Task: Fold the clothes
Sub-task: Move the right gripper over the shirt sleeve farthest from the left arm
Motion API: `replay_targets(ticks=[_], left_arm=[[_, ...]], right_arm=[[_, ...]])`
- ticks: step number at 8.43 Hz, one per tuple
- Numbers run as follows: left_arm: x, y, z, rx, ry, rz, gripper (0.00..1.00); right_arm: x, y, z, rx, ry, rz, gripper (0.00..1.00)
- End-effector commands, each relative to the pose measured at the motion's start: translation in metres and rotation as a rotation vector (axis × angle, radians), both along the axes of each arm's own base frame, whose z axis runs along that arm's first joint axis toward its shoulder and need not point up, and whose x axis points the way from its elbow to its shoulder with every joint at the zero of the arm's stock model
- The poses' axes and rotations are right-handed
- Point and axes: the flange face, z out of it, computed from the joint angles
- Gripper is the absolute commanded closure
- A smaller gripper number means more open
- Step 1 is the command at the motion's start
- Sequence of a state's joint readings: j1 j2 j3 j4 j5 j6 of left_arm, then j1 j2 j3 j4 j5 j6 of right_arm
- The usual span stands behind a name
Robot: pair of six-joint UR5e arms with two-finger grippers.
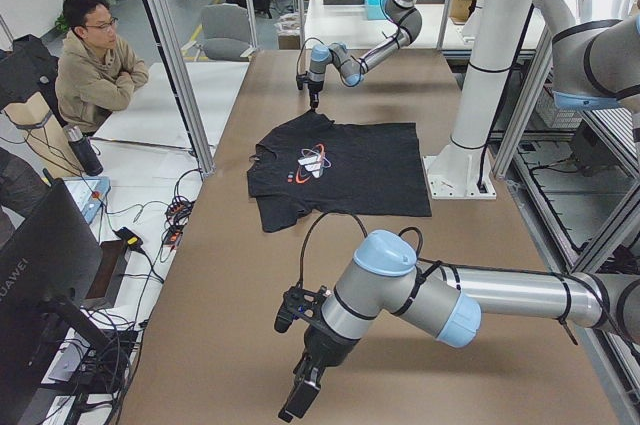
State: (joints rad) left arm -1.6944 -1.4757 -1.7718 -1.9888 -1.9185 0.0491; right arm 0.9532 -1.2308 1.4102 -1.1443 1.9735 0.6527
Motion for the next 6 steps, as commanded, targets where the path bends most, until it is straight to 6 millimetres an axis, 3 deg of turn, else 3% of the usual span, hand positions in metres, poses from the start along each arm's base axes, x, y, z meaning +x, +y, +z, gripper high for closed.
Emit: replay_targets(ticks=[1, 4, 6], left_arm=[[0.0, 0.001, 0.0, 0.0, 0.004, 0.002, 0.0], [0.0, 0.003, 0.002, -0.002, 0.003, 0.001, 0.0], [0.0, 0.003, 0.002, -0.002, 0.005, 0.002, 0.0]], right_arm=[[-0.004, -0.002, -0.01, 0.003, -0.023, -0.015, 1.0], [-0.006, -0.005, -0.039, 0.018, -0.076, -0.037, 1.0], [-0.006, 0.002, -0.087, 0.062, -0.141, -0.05, 1.0]])
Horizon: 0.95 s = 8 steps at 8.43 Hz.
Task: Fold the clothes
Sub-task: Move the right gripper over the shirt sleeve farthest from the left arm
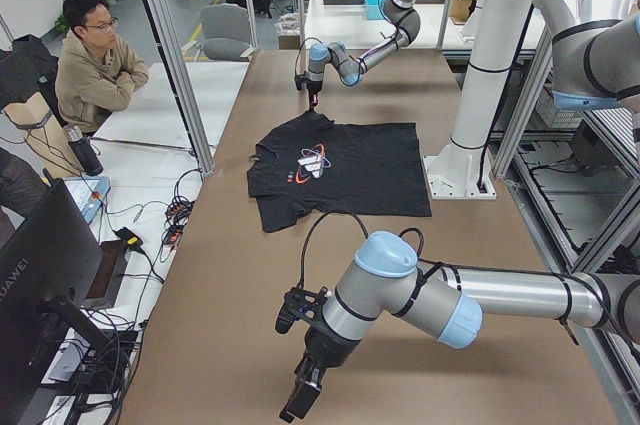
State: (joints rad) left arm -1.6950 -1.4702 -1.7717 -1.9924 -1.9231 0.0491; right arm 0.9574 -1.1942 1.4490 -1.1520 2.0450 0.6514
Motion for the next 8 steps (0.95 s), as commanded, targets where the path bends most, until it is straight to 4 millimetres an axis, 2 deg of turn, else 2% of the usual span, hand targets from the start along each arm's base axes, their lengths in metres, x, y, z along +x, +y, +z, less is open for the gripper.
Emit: replay_targets(ticks=[1, 2, 3, 4, 6, 8], left_arm=[[0.0, 0.0, 0.0, -0.002, 0.001, 0.0, 0.0], [0.0, 0.0, 0.0, 0.0, 0.001, 0.0, 0.0], [0.0, 0.0, 0.0, -0.002, 0.001, 0.0, 0.0], [0.0, 0.0, 0.0, 0.0, 0.002, 0.001, 0.0], [0.0, 0.0, -0.001, 0.001, 0.0, 0.0, 0.0], [0.0, 0.0, 0.0, 0.001, 0.0, -0.002, 0.0]], right_arm=[[0.001, 0.006, -0.059, 0.055, -0.07, -0.008, 1.0], [-0.006, 0.004, -0.076, 0.05, -0.092, 0.007, 1.0], [-0.023, 0.007, -0.088, 0.021, -0.114, 0.021, 1.0], [-0.052, 0.012, -0.102, -0.001, -0.129, 0.023, 1.0], [-0.094, 0.01, -0.118, -0.051, -0.142, 0.032, 1.0], [-0.108, -0.003, -0.126, -0.05, -0.131, 0.045, 1.0]])
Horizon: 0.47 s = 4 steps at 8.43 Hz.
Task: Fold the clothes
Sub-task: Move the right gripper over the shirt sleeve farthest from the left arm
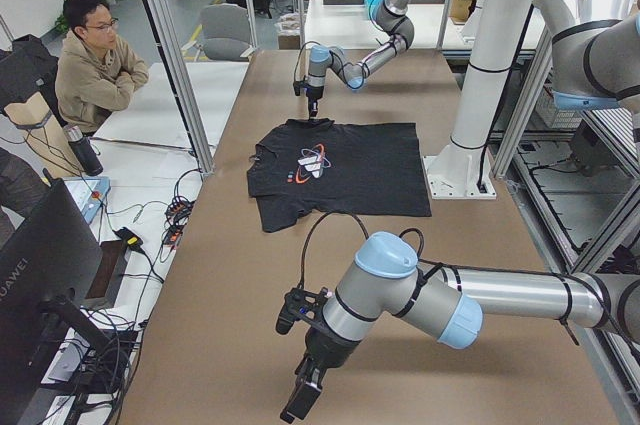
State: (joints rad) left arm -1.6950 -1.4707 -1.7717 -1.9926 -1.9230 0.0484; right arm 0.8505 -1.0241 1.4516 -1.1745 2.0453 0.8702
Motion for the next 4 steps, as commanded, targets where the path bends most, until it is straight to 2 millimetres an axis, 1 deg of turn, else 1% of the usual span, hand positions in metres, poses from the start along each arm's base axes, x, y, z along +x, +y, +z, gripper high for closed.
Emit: replay_targets(ticks=[1, 2, 3, 4], left_arm=[[0.0, 0.0, 0.001, -0.002, -0.002, -0.002, 0.0], [0.0, 0.0, 0.001, -0.002, -0.002, -0.002, 0.0], [0.0, 0.0, 0.001, -0.002, -0.003, -0.003, 0.0], [0.0, 0.001, 0.001, -0.003, -0.003, -0.003, 0.0]], right_arm=[[-0.019, -0.01, -0.015, -0.012, -0.003, 0.016, 1.0], [-0.024, -0.015, -0.023, -0.018, -0.006, 0.027, 1.0], [-0.029, -0.022, -0.027, -0.027, -0.003, 0.035, 1.0], [-0.032, -0.024, -0.024, -0.032, 0.002, 0.036, 1.0]])
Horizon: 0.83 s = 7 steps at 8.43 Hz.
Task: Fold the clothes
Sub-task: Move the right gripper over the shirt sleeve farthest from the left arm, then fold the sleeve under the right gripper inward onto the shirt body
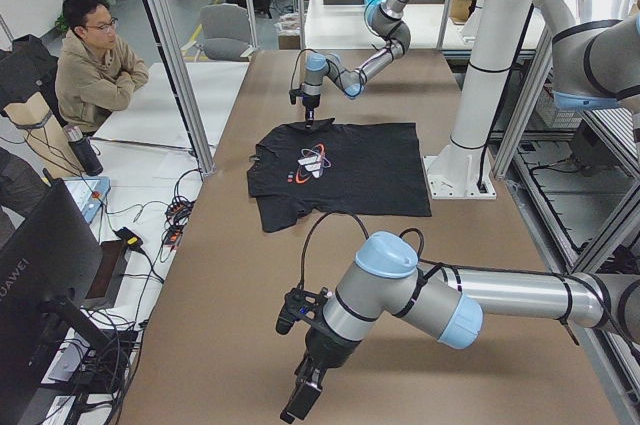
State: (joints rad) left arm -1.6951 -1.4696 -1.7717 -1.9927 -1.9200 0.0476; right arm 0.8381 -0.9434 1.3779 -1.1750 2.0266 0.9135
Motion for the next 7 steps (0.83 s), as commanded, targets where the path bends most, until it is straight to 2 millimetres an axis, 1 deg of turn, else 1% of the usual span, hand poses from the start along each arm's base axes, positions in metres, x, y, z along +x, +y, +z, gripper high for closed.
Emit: replay_targets(ticks=[1, 3, 4, 7], left_arm=[[0.0, 0.001, 0.002, -0.003, 0.0, -0.001, 0.0], [0.0, 0.002, 0.002, -0.005, 0.0, -0.001, 0.0], [0.0, 0.003, 0.003, -0.006, 0.0, -0.001, 0.0], [-0.001, 0.003, 0.004, -0.008, -0.001, -0.003, 0.0]], right_arm=[[-0.008, -0.008, 0.0, -0.016, 0.008, 0.008, 1.0], [-0.007, -0.011, 0.008, -0.014, 0.031, 0.029, 1.0], [-0.006, -0.014, 0.008, -0.014, 0.041, 0.059, 1.0], [-0.019, -0.009, 0.001, -0.022, 0.037, 0.071, 1.0]])
